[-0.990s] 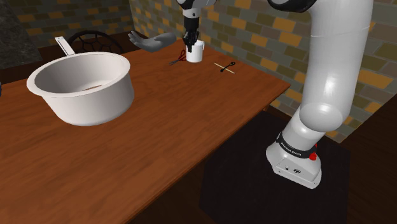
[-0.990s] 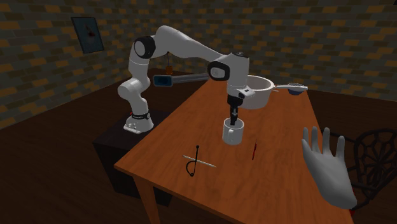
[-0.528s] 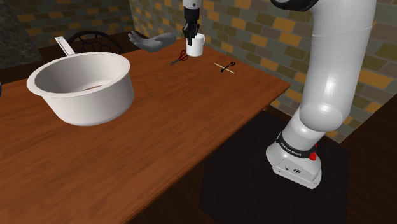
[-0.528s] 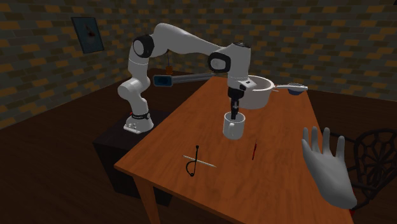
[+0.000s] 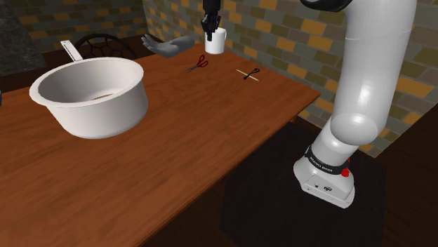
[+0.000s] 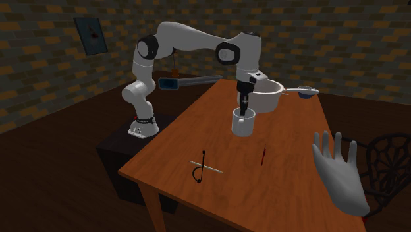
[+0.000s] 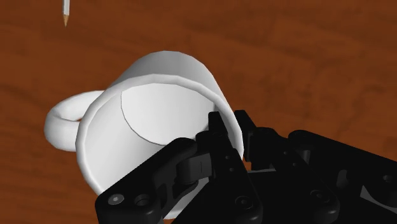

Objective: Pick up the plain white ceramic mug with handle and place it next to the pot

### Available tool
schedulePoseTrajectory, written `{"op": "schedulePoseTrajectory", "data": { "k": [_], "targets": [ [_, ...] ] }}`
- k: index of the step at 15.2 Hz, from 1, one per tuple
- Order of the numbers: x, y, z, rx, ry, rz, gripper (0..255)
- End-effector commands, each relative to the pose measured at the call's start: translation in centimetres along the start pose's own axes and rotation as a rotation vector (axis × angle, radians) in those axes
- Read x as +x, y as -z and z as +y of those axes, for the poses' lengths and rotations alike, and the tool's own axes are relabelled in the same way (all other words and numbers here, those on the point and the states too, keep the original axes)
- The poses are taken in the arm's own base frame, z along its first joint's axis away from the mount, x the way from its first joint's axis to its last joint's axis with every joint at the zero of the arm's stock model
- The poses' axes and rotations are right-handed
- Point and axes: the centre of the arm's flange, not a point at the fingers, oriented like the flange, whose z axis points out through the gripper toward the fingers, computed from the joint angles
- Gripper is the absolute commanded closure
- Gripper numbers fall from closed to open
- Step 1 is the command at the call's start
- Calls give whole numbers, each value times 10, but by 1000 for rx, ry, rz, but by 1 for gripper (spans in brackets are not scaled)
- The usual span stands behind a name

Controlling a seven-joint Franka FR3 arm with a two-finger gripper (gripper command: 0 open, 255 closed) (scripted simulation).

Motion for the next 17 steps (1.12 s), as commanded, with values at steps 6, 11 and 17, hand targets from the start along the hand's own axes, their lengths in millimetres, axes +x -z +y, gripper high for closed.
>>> {"op": "schedulePoseTrajectory", "data": {
  "k": [6, 11, 17],
  "targets": [
    [1, 36, 1, 0, 0, 0, 255],
    [2, 62, 1, 0, 0, 0, 255],
    [3, 94, 1, 0, 0, 0, 255]
  ]
}}
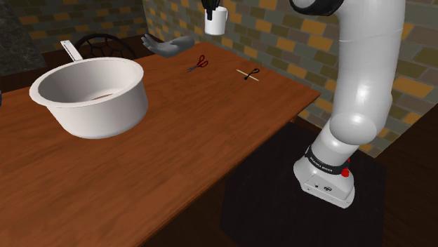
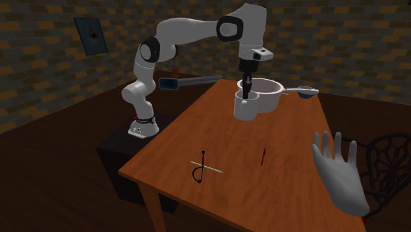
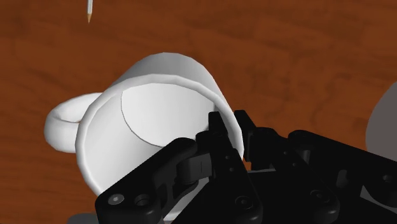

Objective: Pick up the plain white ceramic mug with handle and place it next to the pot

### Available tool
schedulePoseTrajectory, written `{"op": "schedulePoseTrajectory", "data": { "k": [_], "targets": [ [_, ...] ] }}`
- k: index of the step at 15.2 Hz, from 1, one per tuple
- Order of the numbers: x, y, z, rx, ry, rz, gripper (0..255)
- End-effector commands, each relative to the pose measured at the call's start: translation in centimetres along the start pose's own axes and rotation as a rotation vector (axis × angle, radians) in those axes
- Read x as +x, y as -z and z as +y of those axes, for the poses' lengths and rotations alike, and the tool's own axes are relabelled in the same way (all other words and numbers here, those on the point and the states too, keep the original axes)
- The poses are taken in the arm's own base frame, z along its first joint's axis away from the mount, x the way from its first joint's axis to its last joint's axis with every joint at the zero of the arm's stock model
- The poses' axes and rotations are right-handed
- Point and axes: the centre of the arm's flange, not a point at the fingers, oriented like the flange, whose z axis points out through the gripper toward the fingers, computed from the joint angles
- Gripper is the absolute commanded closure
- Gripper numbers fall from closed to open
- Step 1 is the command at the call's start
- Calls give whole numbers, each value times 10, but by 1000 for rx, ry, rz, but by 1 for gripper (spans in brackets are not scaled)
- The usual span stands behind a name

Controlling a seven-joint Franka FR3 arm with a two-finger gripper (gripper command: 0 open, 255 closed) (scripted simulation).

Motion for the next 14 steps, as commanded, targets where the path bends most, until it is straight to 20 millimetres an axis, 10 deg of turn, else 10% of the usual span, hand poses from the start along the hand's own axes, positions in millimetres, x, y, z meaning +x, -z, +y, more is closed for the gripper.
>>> {"op": "schedulePoseTrajectory", "data": {
  "k": [1, 7, 14],
  "targets": [
    [-1, 11, 0, 0, 0, 0, 255],
    [0, 38, 0, 0, 0, 0, 255],
    [-17, 39, -91, 0, 0, 0, 255]
  ]
}}
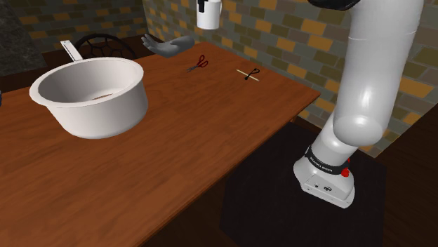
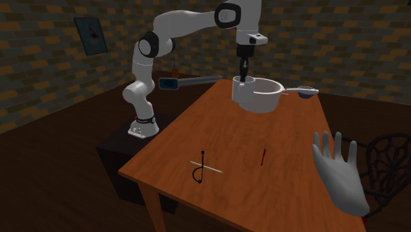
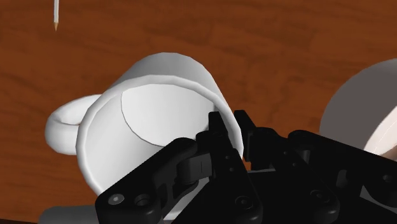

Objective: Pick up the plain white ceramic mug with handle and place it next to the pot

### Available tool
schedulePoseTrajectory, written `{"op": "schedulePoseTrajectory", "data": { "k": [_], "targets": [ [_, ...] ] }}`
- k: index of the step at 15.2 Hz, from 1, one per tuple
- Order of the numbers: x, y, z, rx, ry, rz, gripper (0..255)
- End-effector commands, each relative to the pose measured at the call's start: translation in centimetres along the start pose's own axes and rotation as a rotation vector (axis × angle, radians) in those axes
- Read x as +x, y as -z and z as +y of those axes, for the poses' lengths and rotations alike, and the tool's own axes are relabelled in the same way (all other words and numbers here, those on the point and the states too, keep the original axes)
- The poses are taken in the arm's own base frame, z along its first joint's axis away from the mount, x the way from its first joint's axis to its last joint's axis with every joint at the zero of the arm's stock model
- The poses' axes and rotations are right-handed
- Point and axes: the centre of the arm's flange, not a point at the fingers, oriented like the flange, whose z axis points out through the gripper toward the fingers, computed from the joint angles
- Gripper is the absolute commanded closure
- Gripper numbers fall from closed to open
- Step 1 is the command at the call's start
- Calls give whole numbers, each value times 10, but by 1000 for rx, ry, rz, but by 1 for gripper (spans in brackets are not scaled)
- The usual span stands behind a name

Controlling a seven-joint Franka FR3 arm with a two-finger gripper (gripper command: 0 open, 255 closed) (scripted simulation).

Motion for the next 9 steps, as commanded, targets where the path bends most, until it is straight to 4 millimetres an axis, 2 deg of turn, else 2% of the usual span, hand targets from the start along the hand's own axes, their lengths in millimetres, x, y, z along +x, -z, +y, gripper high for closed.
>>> {"op": "schedulePoseTrajectory", "data": {
  "k": [1, 9],
  "targets": [
    [-7, -4, -25, -1, -1, 0, 255],
    [-26, -3, -129, -1, -1, 0, 255]
  ]
}}
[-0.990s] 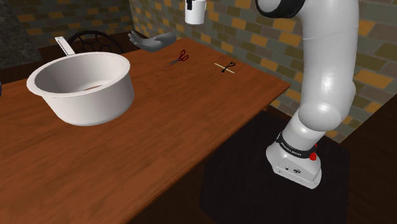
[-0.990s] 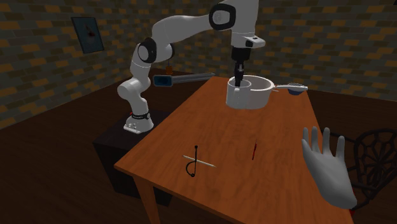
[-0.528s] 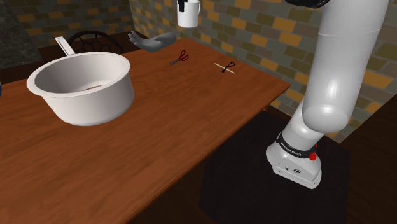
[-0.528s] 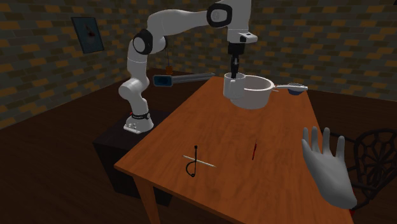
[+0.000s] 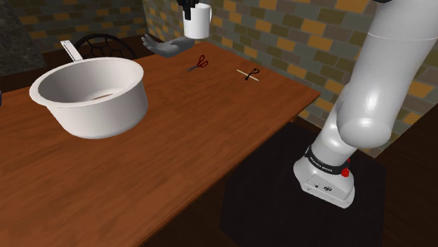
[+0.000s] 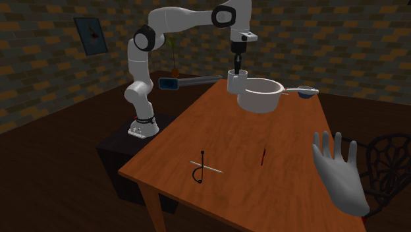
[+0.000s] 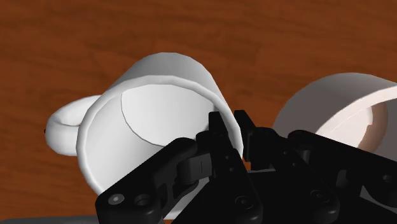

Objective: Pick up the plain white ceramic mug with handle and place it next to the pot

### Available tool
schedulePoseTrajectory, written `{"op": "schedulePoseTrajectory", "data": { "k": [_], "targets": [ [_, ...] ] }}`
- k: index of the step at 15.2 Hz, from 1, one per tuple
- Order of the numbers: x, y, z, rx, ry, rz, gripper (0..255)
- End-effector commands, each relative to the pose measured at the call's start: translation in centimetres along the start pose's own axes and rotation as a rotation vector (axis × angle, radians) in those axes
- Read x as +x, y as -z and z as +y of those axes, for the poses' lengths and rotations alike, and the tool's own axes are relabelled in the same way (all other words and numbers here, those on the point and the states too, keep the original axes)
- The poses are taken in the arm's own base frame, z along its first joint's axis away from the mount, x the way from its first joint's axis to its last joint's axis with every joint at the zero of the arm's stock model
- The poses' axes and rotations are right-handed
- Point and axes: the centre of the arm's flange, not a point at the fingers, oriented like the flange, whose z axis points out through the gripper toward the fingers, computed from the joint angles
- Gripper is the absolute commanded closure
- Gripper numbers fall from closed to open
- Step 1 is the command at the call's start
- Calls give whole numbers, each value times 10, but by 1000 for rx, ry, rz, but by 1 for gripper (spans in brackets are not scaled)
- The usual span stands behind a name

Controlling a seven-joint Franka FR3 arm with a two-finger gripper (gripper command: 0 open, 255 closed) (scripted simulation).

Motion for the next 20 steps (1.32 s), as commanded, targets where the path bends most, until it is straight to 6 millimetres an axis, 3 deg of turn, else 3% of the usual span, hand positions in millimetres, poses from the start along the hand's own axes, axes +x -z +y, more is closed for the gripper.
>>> {"op": "schedulePoseTrajectory", "data": {
  "k": [1, 16, 20],
  "targets": [
    [-4, 0, -25, 0, -2, 1, 255],
    [-39, 1, -218, 0, -2, 1, 255],
    [-39, -20, -218, 0, -2, 1, 255]
  ]
}}
